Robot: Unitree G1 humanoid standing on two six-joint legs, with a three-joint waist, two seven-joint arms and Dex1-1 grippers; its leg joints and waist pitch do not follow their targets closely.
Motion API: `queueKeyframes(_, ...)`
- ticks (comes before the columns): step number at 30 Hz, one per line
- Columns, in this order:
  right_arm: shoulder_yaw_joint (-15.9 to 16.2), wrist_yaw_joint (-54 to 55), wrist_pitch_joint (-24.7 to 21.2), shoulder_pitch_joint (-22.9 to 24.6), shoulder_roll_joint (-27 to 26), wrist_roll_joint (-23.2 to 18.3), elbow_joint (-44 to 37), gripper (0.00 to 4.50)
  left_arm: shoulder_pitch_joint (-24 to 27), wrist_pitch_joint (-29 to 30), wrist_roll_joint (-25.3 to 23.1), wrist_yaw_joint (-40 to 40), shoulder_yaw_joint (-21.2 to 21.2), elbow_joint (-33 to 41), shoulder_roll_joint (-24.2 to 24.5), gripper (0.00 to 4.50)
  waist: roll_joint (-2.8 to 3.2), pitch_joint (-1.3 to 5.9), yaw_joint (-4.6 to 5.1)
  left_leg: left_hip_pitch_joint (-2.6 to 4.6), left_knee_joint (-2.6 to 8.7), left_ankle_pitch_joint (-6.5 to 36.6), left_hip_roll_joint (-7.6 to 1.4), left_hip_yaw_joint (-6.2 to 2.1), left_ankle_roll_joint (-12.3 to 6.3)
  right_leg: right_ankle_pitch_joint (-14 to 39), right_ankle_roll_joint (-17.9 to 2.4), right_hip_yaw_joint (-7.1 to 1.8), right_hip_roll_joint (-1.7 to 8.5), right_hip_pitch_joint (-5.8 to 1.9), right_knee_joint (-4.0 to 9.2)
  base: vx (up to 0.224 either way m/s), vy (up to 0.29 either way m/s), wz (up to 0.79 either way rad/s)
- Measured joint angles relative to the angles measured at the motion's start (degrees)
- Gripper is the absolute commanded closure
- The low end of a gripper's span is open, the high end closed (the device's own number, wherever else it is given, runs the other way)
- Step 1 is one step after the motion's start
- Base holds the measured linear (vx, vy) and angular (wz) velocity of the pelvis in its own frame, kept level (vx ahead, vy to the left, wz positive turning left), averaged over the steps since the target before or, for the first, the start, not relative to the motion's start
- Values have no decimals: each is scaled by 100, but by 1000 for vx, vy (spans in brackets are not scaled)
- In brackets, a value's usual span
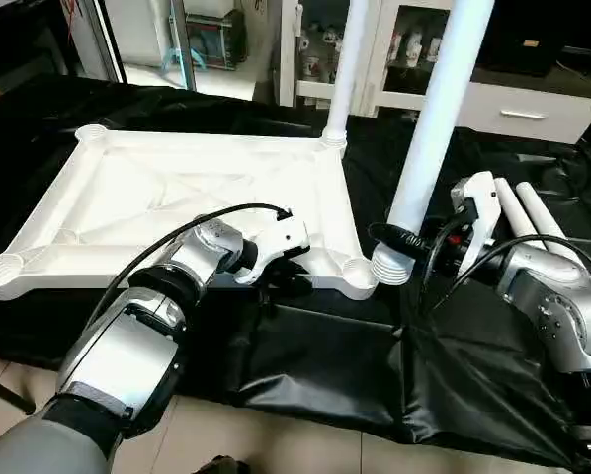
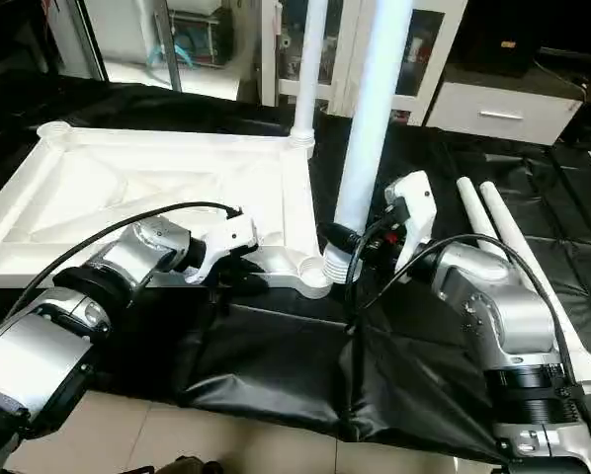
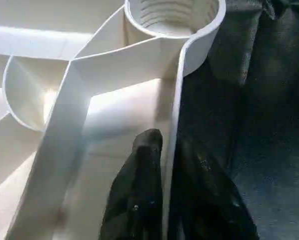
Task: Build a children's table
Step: Insert table leg to table base
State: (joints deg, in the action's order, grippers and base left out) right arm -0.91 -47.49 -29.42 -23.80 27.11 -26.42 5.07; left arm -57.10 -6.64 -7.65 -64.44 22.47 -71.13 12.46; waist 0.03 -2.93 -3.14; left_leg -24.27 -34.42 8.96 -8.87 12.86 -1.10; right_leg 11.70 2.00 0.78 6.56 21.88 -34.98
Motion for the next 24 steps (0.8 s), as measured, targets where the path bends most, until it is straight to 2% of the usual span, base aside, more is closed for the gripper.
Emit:
queueKeyframes(2,29,-3,0,0,-12,0,-2,265,5,-32,-23,-50,3,0,3,438,4,-1,1,2,0,0,0,1,0,0,0,-1,0,-1,0,0,0,0)
queueKeyframes(7,33,14,-19,31,-82,-2,-142,265,133,-107,-104,-261,35,150,-5,447,39,10,9,12,7,1,0,6,1,0,0,-4,1,-5,4,0,0,0)
queueKeyframes(12,73,9,-136,342,-107,-41,-427,265,595,69,-100,-356,39,881,178,447,126,64,20,29,23,1,-2,7,3,2,0,-3,0,-8,7,0,0,0)
queueKeyframes(15,80,2,-190,443,-87,-78,-499,265,868,262,-96,-424,36,1396,293,447,149,79,36,33,25,1,-6,7,4,2,1,-3,-2,-6,7,0,0,0)
queueKeyframes(20,86,-5,-190,553,-66,-69,-493,265,1280,510,-105,-398,8,2161,399,447,151,86,50,42,25,2,-5,10,5,5,5,-8,-2,-2,8,0,0,0)
queueKeyframes(24,84,21,-188,397,-128,-33,-260,265,1526,798,-105,-399,0,2693,467,447,151,86,94,47,27,3,-5,10,7,8,11,-8,-2,9,11,0,0,0)
